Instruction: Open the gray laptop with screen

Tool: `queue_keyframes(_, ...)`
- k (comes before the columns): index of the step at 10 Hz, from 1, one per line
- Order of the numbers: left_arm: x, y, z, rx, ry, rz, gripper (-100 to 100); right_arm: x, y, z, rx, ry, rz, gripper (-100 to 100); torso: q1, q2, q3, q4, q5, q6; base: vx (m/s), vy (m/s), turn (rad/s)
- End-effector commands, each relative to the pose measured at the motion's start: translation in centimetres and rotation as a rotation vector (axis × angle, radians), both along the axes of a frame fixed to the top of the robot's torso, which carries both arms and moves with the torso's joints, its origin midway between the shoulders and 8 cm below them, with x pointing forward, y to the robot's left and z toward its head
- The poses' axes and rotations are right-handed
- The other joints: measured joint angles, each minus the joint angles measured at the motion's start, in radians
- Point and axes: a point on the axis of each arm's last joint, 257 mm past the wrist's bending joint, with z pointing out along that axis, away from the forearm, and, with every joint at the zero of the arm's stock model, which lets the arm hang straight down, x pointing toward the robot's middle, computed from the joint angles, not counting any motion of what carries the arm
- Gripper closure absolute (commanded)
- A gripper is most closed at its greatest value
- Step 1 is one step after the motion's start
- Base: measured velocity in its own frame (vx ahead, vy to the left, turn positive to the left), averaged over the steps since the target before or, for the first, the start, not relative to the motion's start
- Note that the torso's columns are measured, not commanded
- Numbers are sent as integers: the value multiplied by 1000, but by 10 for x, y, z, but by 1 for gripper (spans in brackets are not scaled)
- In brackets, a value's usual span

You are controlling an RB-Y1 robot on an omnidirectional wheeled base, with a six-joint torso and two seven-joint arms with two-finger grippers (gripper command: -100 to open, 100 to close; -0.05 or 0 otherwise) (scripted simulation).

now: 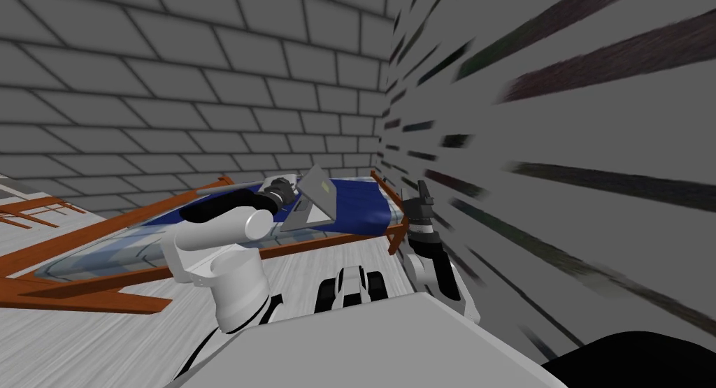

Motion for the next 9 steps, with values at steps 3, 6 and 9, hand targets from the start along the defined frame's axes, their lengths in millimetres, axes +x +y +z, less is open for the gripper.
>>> queue_keyframes(3, 23, -3, -20, -96, -4, -17, 100, 0, 0, 0, 0, 0, 0, 0, 5, 0, 0, 1, 2, -1, -48, 48, 10)
queue_keyframes(6, 32, -4, -25, -135, -20, -21, 100, 0, 0, 0, 0, 0, 0, 0, 7, 0, 0, 0, 2, -2, -43, 49, 6)
queue_keyframes(9, 48, -5, -45, -219, -17, -27, 100, 0, 0, 0, 0, 0, 0, 0, 6, 0, 0, 0, 2, -2, -42, 54, 11)
